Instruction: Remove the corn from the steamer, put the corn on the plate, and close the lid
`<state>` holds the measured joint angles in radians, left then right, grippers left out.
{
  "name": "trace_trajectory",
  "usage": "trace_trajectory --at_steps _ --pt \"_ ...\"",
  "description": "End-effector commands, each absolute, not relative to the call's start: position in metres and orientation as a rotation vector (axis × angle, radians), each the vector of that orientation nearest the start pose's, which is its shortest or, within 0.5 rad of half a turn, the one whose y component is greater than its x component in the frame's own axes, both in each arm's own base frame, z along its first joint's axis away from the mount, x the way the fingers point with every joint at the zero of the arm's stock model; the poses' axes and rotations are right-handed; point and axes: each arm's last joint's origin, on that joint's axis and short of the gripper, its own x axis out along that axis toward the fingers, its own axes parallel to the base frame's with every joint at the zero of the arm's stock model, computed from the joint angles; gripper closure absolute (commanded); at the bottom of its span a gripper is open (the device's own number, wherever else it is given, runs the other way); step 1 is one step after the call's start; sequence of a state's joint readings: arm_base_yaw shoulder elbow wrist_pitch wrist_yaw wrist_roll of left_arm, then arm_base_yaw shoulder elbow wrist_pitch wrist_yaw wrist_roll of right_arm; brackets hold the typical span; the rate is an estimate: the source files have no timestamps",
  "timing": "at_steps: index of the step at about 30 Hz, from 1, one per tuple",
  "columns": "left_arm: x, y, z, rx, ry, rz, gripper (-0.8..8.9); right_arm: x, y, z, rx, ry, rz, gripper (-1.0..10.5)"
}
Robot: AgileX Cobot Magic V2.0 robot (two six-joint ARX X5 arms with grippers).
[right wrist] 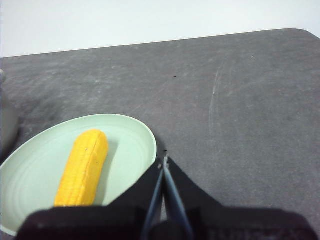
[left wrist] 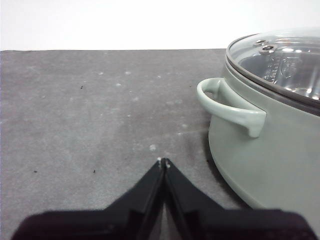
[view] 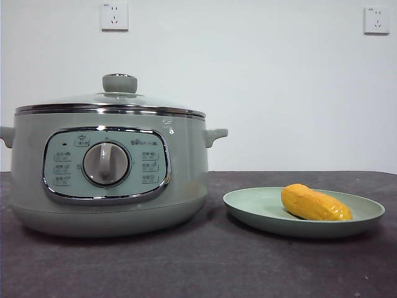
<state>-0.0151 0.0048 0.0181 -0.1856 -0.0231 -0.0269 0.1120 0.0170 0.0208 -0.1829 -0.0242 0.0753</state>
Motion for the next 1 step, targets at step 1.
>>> trace_trajectory --at_steps 1 --pt "0.0960 -0.0004 0.1474 -0.029 0.179 0.016 8.17 0.0960 0.0115 0.1470 0.076 0.196 0.125 9.5"
